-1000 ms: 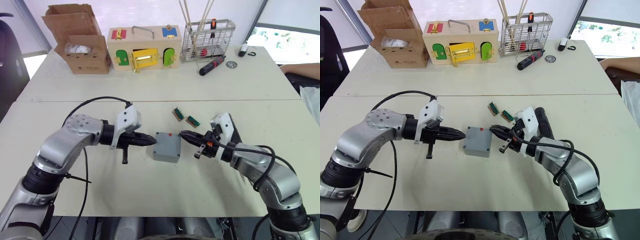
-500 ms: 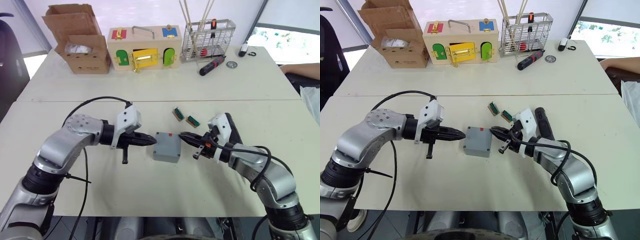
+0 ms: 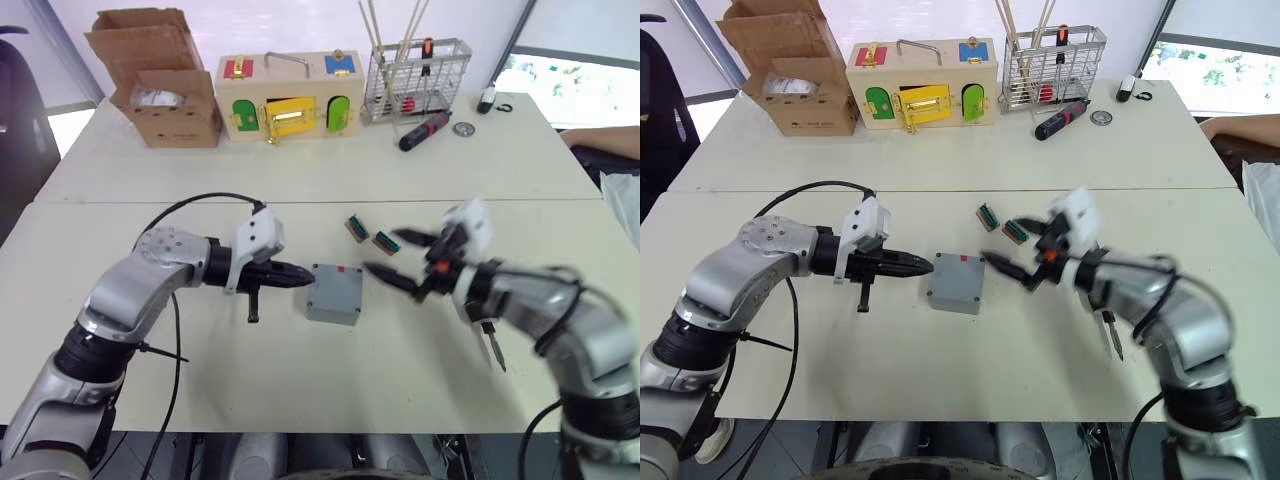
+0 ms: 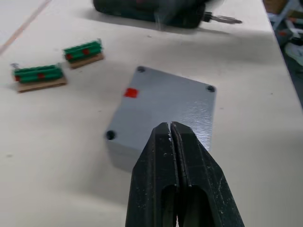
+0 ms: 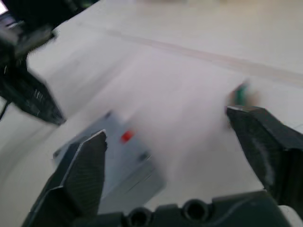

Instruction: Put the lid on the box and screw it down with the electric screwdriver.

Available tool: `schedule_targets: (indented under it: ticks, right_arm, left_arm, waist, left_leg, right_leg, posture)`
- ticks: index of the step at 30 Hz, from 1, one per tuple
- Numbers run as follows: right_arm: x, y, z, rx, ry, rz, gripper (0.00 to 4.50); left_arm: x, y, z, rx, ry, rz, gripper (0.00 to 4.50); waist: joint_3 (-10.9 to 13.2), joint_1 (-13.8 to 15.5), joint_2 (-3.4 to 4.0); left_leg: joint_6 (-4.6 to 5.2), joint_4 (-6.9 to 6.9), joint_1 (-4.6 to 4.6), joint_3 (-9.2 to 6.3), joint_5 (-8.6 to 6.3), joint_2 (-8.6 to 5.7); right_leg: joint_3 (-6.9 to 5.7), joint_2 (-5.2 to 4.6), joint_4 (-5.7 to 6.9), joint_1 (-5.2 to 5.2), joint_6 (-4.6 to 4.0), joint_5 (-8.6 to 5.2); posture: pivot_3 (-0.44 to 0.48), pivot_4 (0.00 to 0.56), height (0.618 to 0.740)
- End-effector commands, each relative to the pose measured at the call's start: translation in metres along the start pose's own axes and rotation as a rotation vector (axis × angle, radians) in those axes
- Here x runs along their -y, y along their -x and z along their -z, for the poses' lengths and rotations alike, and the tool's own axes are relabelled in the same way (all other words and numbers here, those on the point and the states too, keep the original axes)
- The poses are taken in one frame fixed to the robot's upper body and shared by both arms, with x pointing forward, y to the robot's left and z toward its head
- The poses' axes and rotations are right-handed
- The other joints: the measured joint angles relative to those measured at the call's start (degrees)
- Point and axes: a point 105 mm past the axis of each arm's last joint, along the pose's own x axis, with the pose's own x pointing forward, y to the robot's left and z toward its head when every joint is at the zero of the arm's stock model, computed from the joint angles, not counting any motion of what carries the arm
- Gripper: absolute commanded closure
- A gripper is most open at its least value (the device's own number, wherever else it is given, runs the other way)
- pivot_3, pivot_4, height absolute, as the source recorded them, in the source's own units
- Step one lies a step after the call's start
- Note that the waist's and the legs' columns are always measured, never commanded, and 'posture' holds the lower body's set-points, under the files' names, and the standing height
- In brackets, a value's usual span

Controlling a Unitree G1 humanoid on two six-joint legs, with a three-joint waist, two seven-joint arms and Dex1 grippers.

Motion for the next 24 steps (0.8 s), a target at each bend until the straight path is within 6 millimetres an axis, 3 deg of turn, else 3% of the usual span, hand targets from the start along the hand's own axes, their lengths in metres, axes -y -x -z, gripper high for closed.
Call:
schedule_targets:
  ticks: [1, 3, 7, 11, 17, 24]
  right_arm:
    - [0.029, 0.026, -0.032, -0.015, -0.022, 0.07, 0.03]
    - [0.039, 0.034, -0.034, -0.063, -0.052, 0.098, 0.03]
    - [0.059, 0.07, 0.002, -0.496, -0.202, 0.144, 0.03]
    - [0.064, 0.089, 0.027, -0.696, -0.351, 0.142, 0.03]
    - [0.077, 0.08, 0.051, -0.841, -0.538, 0.198, 0.03]
    - [0.065, 0.068, 0.074, -1.0, -0.625, 0.132, 0.03]
  left_arm:
    - [-0.004, 0.001, -0.023, 0.08, -0.067, 0.02, 4.5]
    - [-0.002, -0.002, -0.025, 0.084, -0.078, 0.037, 4.5]
    - [0.006, -0.007, -0.027, 0.069, -0.182, 0.107, 4.5]
    - [0.024, -0.014, -0.037, 0.093, -0.254, 0.182, 4.5]
    - [0.048, -0.019, -0.034, 0.084, -0.284, 0.221, 4.5]
    - [0.059, -0.017, -0.026, 0.075, -0.217, 0.154, 4.5]
  waist:
    - [0.0, 0.0, -0.03]
    - [0.0, -0.2, -0.05]
    - [0.0, -0.3, 0.07]
    - [0.0, -0.3, 0.07]
    - [0.0, -0.6, 0.14]
    - [0.0, 0.1, 0.14]
  left_leg:
    - [0.01, 0.01, 0.0, -0.02, 0.0, 0.0]
    - [0.11, -0.03, 0.0, 0.0, -0.07, 0.03]
    - [0.33, -0.07, -0.05, 0.17, -0.18, 0.06]
    - [0.35, -0.02, -0.06, 0.23, -0.2, 0.09]
    - [0.35, -0.03, -0.01, 0.31, -0.2, 0.11]
    - [0.35, -0.01, -0.12, 0.25, -0.2, 0.08]
  right_leg:
    - [-0.03, 0.0, -0.04, 0.04, 0.0, 0.0]
    - [-0.02, 0.01, -0.07, 0.04, 0.0, 0.0]
    - [0.07, 0.01, -0.08, -0.11, 0.0, 0.0]
    - [0.12, 0.02, -0.09, -0.11, 0.0, -0.01]
    - [0.23, 0.04, -0.07, -0.15, 0.0, -0.01]
    - [0.18, -0.02, -0.09, -0.23, 0.0, 0.0]
  posture:
    - [0.0, 0.15, 0.74]
    - [0.0, 0.15, 0.74]
    - [0.0, 0.15, 0.74]
    - [0.0, 0.15, 0.74]
    - [0.0, 0.15, 0.74]
    - [0.0, 0.15, 0.74]
